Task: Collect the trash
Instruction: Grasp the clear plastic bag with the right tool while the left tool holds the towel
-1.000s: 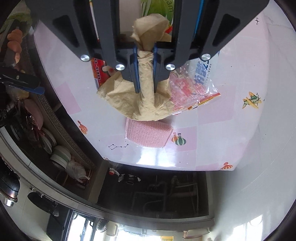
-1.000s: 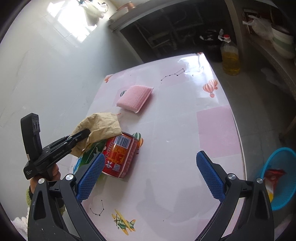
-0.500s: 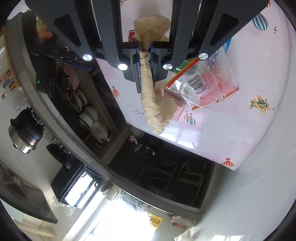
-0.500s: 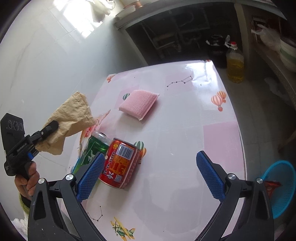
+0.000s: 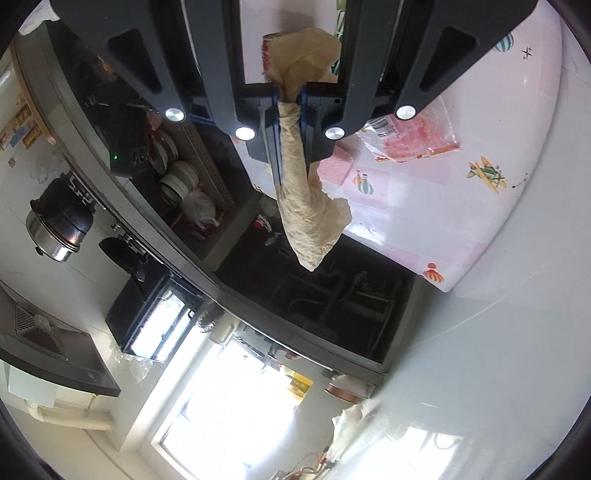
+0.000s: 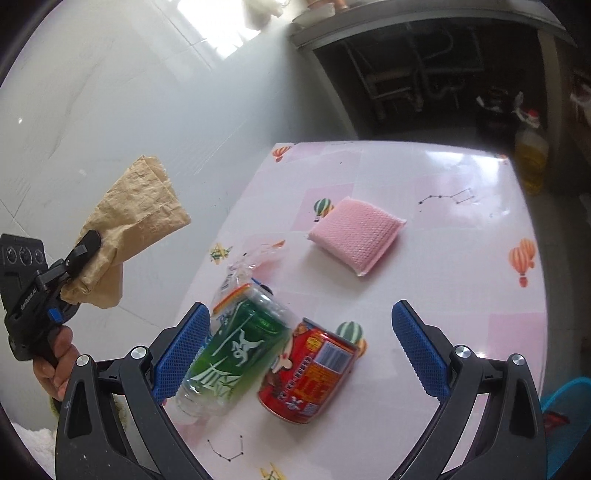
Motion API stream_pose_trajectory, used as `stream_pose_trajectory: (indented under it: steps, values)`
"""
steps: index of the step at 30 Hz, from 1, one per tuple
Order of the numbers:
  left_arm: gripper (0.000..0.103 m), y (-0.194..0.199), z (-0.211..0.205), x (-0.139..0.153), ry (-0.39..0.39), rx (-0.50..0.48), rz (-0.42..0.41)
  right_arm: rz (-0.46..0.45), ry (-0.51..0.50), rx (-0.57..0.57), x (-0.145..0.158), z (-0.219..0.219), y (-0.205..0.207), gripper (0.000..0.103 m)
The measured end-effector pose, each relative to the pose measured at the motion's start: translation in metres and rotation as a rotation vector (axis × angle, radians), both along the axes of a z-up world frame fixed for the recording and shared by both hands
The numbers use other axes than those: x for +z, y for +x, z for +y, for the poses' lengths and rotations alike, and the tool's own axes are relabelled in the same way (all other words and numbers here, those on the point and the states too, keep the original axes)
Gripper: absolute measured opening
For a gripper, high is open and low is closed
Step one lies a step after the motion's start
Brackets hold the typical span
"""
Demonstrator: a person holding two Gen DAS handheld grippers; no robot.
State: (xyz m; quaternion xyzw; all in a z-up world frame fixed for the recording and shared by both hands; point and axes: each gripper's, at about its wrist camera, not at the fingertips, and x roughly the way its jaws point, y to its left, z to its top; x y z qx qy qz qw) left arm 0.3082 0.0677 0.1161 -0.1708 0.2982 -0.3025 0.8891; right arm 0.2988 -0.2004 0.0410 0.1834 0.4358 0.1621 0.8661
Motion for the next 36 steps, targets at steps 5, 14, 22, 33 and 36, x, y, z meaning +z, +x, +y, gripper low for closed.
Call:
stream_pose_trajectory:
  steps: [5,14,22,33,36]
  values:
    - [0.007,0.003,0.011,-0.017,0.108,0.146,0.054,0.153,0.104,0.139,-0.01,0.036,0.068,0.089]
    - [0.007,0.0,0.022,-0.061,0.201,0.251,0.123,0.439,0.166,0.225,-0.081,0.086,0.144,0.084]
    - [0.007,0.006,0.021,-0.085,0.237,0.244,0.168,0.535,0.239,0.231,-0.115,0.101,0.156,0.059]
    - [0.007,0.006,0.017,-0.09,0.245,0.238,0.177,0.531,0.371,0.199,-0.119,0.098,0.15,0.013]
    - [0.007,0.003,0.023,-0.08,0.244,0.256,0.151,0.511,0.429,0.184,-0.115,0.094,0.144,0.009]
